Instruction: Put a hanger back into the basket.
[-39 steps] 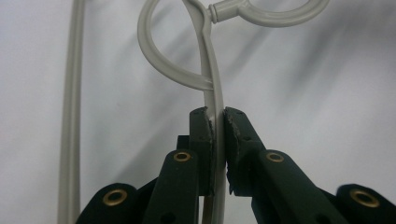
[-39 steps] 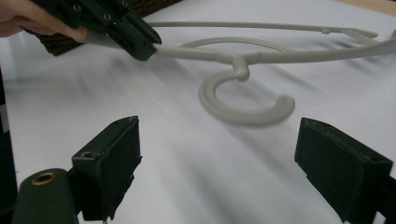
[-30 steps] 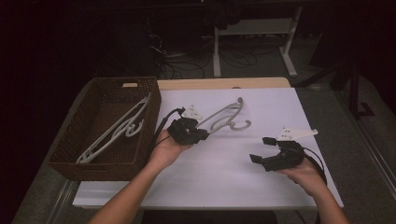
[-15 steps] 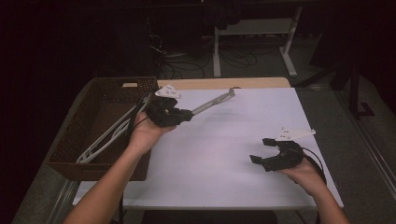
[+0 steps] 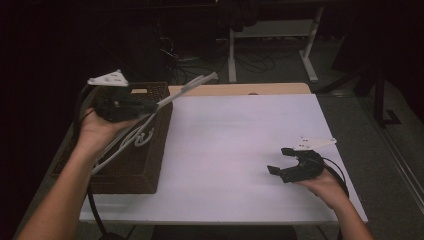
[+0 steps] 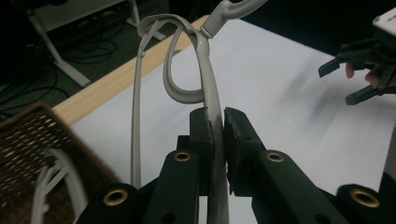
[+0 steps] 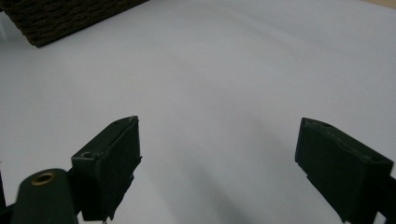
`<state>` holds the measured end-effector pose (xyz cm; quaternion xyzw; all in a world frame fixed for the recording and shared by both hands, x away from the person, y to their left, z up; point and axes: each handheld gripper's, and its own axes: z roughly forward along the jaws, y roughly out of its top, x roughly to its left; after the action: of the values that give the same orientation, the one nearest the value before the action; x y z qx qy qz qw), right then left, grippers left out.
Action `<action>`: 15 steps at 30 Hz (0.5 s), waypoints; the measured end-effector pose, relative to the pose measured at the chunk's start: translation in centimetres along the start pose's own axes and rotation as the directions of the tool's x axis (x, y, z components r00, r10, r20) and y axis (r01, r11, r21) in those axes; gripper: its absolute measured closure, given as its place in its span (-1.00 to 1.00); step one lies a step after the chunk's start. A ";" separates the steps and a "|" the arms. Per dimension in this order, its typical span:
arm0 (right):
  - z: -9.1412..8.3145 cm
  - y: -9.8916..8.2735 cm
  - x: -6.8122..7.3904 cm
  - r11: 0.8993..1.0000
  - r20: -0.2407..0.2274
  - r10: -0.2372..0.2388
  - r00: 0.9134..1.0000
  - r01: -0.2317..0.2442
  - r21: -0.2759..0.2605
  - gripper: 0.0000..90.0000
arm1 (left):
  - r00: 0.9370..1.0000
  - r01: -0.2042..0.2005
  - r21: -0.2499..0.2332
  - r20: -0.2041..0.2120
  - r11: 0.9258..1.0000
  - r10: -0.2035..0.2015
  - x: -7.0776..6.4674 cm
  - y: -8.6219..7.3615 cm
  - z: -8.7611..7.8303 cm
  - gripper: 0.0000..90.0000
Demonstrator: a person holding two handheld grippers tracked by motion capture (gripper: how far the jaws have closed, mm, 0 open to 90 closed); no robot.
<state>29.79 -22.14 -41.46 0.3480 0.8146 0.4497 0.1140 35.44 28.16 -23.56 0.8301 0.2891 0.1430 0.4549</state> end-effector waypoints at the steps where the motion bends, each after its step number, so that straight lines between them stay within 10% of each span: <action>1: 0.0 0.0 0.0 1.000 0.001 -0.001 1.000 0.001 0.002 -0.70 | 1.000 0.007 -0.011 -0.005 1.000 -0.007 0.5 -0.4 -0.7 0.84; 15: 0.1 -0.1 -0.5 1.000 0.015 0.008 1.000 -0.008 0.010 -0.70 | 0.994 0.084 -0.066 -0.065 0.994 -0.088 5.3 -6.6 -8.1 0.84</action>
<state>30.15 -22.43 -41.72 0.3552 0.8146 0.4435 0.1164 33.21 39.60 -24.85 0.7968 0.3351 0.1605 0.4765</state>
